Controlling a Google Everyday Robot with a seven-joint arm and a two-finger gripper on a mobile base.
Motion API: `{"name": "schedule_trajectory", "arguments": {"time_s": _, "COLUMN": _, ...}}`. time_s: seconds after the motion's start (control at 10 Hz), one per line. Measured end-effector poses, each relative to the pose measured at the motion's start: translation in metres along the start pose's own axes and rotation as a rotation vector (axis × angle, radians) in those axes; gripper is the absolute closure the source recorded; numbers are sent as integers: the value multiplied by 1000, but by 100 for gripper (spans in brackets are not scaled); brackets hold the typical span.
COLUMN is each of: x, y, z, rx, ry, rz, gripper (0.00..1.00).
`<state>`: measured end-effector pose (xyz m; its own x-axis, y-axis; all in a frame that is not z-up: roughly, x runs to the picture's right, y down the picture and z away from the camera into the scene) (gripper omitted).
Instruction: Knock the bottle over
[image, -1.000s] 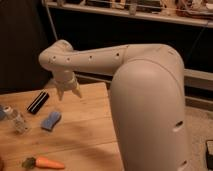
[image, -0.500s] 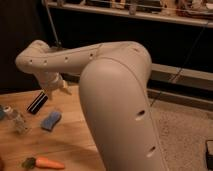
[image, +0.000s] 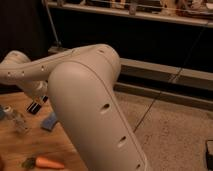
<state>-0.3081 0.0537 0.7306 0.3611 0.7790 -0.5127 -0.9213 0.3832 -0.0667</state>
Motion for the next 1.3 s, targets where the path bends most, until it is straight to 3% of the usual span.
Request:
{"name": "schedule_trajectory", "arguments": {"time_s": 0.4, "x": -6, "y": 33, "z": 2, "rx": 7, "ry": -18, "rz": -50, "gripper": 98}}
{"name": "schedule_trajectory", "arguments": {"time_s": 0.9, "x": -7, "y": 78, "z": 6, "rx": 57, "ry": -56, "rz": -122, "gripper": 100}}
{"name": "schedule_trajectory", "arguments": {"time_s": 1.1, "x": -2, "y": 99, "z": 5, "rx": 8, "ry": -48, "rz": -151, "gripper": 100}}
{"name": "schedule_trajectory", "arguments": {"time_s": 1.3, "x": 3, "y": 125, "z": -2, "rx": -152, "ry": -35, "rz": -181, "gripper": 100}}
